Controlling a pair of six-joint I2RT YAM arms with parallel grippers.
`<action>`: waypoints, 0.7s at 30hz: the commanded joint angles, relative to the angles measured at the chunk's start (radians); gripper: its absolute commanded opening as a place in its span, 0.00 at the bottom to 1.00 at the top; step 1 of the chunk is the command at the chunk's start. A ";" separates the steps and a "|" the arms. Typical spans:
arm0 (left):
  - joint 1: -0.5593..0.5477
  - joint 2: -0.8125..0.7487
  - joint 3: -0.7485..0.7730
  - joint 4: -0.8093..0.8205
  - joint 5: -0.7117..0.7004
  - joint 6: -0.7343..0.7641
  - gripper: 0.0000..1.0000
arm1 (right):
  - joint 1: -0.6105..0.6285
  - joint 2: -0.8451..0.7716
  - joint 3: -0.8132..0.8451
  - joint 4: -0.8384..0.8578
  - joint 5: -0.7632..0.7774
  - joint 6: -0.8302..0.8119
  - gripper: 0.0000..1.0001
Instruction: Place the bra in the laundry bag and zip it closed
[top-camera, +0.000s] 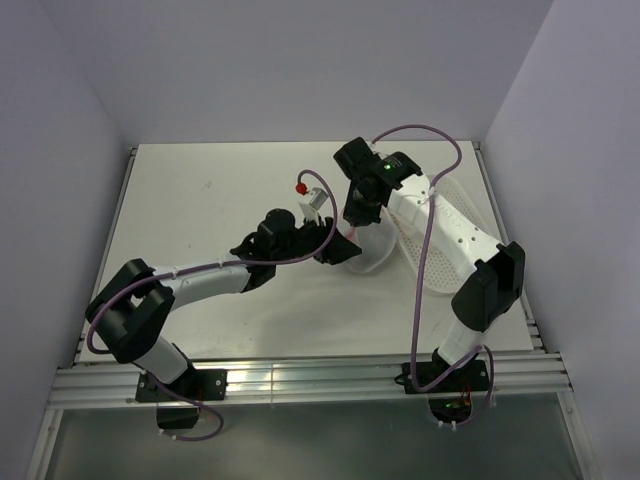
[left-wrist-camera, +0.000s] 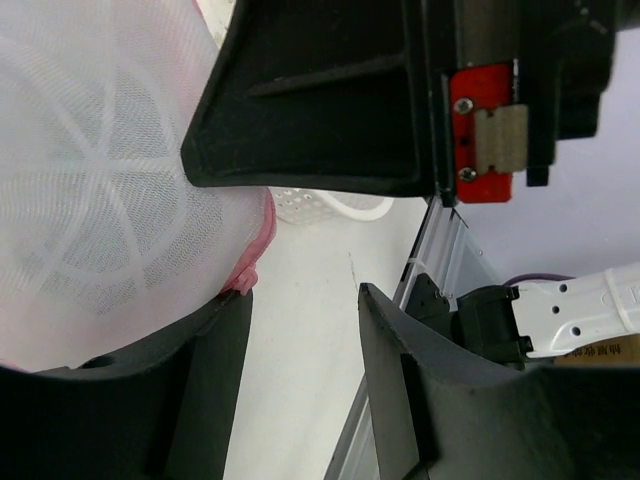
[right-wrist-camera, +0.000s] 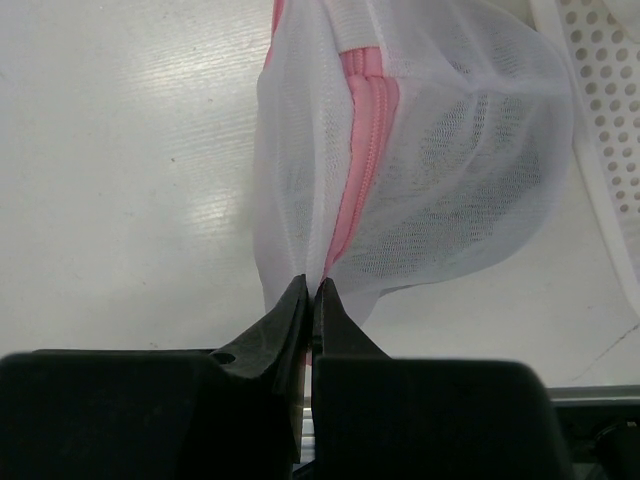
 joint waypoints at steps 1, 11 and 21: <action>0.013 0.013 -0.002 0.032 -0.115 -0.017 0.54 | 0.007 -0.012 0.054 -0.092 -0.056 -0.008 0.00; 0.013 0.028 -0.065 0.147 -0.190 -0.081 0.54 | 0.009 -0.011 0.069 -0.103 -0.071 -0.008 0.00; -0.013 0.036 -0.093 0.237 -0.235 -0.110 0.47 | 0.009 -0.018 0.058 -0.101 -0.075 -0.008 0.00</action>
